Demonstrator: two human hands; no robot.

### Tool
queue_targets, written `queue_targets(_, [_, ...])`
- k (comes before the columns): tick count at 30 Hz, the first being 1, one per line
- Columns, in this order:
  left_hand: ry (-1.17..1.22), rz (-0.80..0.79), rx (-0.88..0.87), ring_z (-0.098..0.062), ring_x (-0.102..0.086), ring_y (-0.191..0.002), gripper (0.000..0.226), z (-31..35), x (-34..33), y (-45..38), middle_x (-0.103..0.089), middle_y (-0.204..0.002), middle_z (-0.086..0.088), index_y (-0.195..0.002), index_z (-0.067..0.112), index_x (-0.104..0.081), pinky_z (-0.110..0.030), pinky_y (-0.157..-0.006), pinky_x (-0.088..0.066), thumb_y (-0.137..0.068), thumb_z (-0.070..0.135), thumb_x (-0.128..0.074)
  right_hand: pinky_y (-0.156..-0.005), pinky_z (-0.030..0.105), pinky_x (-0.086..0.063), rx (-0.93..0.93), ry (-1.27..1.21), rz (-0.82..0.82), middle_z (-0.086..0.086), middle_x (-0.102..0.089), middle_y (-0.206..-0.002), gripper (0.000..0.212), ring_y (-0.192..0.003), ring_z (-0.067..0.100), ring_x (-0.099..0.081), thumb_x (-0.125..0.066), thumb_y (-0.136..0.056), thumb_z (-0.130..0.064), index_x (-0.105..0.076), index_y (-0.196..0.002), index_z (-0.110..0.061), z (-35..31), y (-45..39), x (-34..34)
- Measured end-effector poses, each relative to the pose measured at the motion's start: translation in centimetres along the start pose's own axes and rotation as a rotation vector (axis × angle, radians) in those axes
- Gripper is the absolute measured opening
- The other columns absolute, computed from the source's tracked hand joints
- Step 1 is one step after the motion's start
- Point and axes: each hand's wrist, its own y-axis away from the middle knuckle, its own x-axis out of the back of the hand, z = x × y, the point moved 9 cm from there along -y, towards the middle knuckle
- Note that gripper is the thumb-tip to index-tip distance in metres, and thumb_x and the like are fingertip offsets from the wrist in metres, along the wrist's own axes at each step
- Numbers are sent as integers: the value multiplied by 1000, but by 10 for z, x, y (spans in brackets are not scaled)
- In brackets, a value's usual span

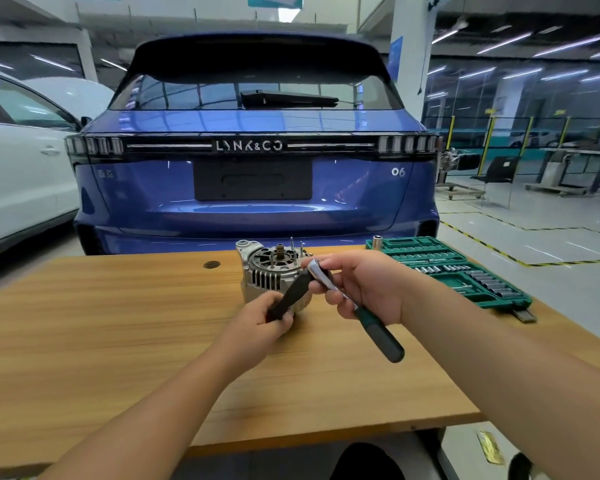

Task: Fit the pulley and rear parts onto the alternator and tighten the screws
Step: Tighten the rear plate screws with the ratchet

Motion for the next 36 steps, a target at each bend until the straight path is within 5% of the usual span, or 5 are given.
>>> queue_targets(3, [-57, -9, -48, -15, -61, -89, 19, 9, -5, -2, -67, -94, 6, -105, 41, -60, -38, -80, -49, -91, 54, -56, -44, 18, -38, -21, -14, 37, 7, -67, -80, 34, -53, 11, -46, -49, -97, -21, -65, -126, -15, 2, 1, 13])
queue_targets(12, [-98, 53, -49, -11, -57, -76, 17, -1, -28, -16, -66, -88, -3, -101, 34, -59, -31, -64, -42, -101, 49, -49, -41, 21, -38, 144, -13, 265, 7, -68, -77, 30, -50, 12, -46, -47, -96, -17, -67, -119, -13, -31, 24, 71])
queue_targets(17, [103, 54, -19, 0, -48, -57, 25, 3, -63, -30, -53, -67, 16, -97, 34, -58, -29, -60, -40, -98, 56, -47, -42, 18, -43, 14, 403, 677, 8, -68, -91, 33, -61, 14, -49, -50, -101, -12, -66, -127, -23, -17, 21, 138])
queue_targets(27, [182, 27, 129, 2, -46, -53, 20, -12, -122, -48, -53, -68, 11, -99, 31, -63, -28, -61, -39, -100, 47, -51, -85, 38, -57, -122, 1432, 727, 8, -65, -119, 35, -102, 27, -63, -50, -100, -14, -60, -133, -23, 65, -35, 211])
queue_targets(36, [150, -34, 179, -6, -61, -95, 19, -18, -137, -51, -66, -101, 14, -110, 47, -56, -27, -76, -47, -94, 38, -60, -62, 34, -47, -123, 1741, 684, 0, -46, -75, 13, -63, 17, -46, -49, -97, -14, -59, -104, -18, 73, -54, 216])
